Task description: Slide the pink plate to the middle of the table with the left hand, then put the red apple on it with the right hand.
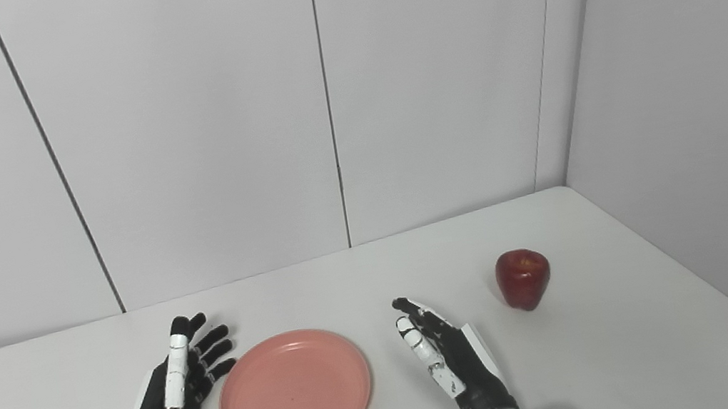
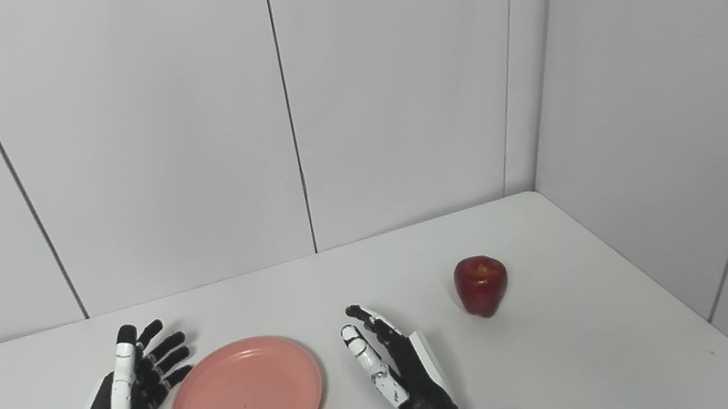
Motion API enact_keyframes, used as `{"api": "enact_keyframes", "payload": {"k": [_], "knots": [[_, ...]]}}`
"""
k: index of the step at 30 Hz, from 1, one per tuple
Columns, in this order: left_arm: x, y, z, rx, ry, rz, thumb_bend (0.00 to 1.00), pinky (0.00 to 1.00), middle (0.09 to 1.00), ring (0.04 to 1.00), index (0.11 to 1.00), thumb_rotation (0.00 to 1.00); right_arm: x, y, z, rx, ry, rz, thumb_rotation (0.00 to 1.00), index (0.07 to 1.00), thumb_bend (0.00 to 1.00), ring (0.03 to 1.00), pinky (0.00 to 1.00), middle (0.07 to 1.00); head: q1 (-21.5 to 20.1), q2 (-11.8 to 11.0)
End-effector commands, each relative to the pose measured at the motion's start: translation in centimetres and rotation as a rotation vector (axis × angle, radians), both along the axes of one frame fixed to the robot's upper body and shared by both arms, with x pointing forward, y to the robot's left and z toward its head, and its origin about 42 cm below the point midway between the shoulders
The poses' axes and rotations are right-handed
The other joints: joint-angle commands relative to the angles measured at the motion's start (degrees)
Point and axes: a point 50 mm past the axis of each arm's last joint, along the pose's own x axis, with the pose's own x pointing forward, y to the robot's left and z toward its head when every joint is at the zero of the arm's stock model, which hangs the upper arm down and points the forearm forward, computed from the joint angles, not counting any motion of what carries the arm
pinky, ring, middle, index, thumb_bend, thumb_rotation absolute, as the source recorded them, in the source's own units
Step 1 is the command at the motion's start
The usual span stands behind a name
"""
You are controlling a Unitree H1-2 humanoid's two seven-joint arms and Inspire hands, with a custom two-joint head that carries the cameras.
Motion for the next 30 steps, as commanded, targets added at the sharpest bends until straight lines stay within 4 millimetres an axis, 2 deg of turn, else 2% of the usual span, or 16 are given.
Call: {"api": "enact_keyframes", "payload": {"k": [1, 4, 6, 20, 26, 27, 30], "knots": [[1.0, -0.3, 1.3, 0.005, -0.027, -0.010, 0.88, 0.82, 0.821, 0.823, 0.886, 0.91, 1.5, -0.1, 3.0, -0.028, -0.109, -0.011, 1.00, 0.819, 0.62, 0.911, 0.92, 0.880, 0.04, 0.05], [1.0, -0.2, 1.1, 0.006, -0.028, -0.013, 0.87, 0.82, 0.824, 0.823, 0.889, 0.92, 2.1, -0.8, 3.9, -0.083, -0.144, -0.021, 0.99, 0.811, 0.57, 0.881, 0.86, 0.863, -0.13, -0.05], [1.1, -0.2, 1.1, 0.006, -0.026, -0.013, 0.87, 0.81, 0.821, 0.820, 0.888, 0.92, 2.4, -1.2, 4.5, -0.112, -0.159, -0.032, 0.98, 0.809, 0.57, 0.873, 0.83, 0.860, -0.29, -0.15], [1.0, -0.2, 1.0, -0.002, -0.022, -0.013, 0.88, 0.81, 0.805, 0.810, 0.886, 0.91, 4.1, -3.8, 7.4, -0.358, -0.261, -0.063, 1.00, 0.794, 0.75, 0.823, 0.74, 0.833, -0.27, -0.46], [1.0, -0.1, 0.9, 0.003, -0.021, -0.011, 0.87, 0.80, 0.802, 0.812, 0.894, 0.91, 4.8, -5.5, 8.5, -0.577, -0.305, -0.118, 1.00, 0.777, 0.83, 0.760, 0.66, 0.791, -0.24, -0.49], [1.0, -0.1, 0.9, 0.005, -0.022, -0.012, 0.87, 0.80, 0.803, 0.812, 0.894, 0.91, 4.8, -5.7, 8.6, -0.614, -0.311, -0.124, 1.00, 0.776, 0.83, 0.758, 0.66, 0.789, -0.32, -0.57], [1.0, 0.0, 0.9, 0.007, -0.024, -0.014, 0.87, 0.81, 0.799, 0.807, 0.894, 0.92, 4.9, -6.2, 8.9, -0.730, -0.324, -0.134, 1.00, 0.775, 0.84, 0.763, 0.75, 0.777, -0.23, -0.52]]}}
